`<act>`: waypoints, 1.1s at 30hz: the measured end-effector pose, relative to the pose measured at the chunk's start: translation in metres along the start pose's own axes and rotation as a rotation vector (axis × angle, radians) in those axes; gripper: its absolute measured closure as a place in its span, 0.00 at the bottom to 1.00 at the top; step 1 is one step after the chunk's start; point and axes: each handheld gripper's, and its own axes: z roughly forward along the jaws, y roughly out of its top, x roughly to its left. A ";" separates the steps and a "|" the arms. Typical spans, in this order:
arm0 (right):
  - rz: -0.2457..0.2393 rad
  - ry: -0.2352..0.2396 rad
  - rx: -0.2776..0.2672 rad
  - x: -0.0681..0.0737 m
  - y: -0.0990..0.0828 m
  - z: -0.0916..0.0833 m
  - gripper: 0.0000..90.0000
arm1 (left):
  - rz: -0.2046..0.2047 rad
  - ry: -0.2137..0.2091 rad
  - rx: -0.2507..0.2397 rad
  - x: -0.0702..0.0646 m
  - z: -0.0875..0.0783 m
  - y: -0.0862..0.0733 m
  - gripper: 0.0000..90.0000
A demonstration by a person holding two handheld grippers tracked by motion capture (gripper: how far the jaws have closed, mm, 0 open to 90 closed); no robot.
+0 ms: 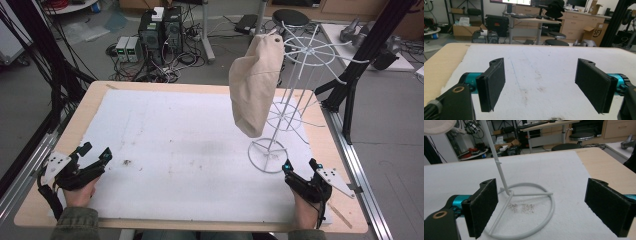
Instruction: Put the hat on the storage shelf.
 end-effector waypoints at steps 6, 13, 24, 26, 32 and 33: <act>-0.054 0.015 0.021 0.005 0.000 -0.004 0.12 | 0.006 -0.006 0.011 -0.001 0.000 -0.001 0.27; -0.050 0.023 0.034 0.006 -0.001 -0.002 0.12 | 0.002 -0.005 0.014 0.000 0.000 -0.001 0.27; -0.020 0.024 0.038 0.003 -0.002 -0.001 0.12 | 0.004 -0.008 0.022 -0.001 0.001 -0.002 0.27; -0.020 0.024 0.036 0.003 -0.002 -0.001 0.12 | 0.007 -0.009 0.024 -0.001 0.001 -0.002 0.27; -0.018 0.024 0.037 0.003 -0.002 -0.001 0.12 | 0.010 -0.014 0.020 -0.002 0.001 -0.001 0.27; -0.021 0.022 0.037 0.003 -0.002 -0.001 0.12 | 0.010 -0.015 0.019 -0.002 0.001 -0.001 0.27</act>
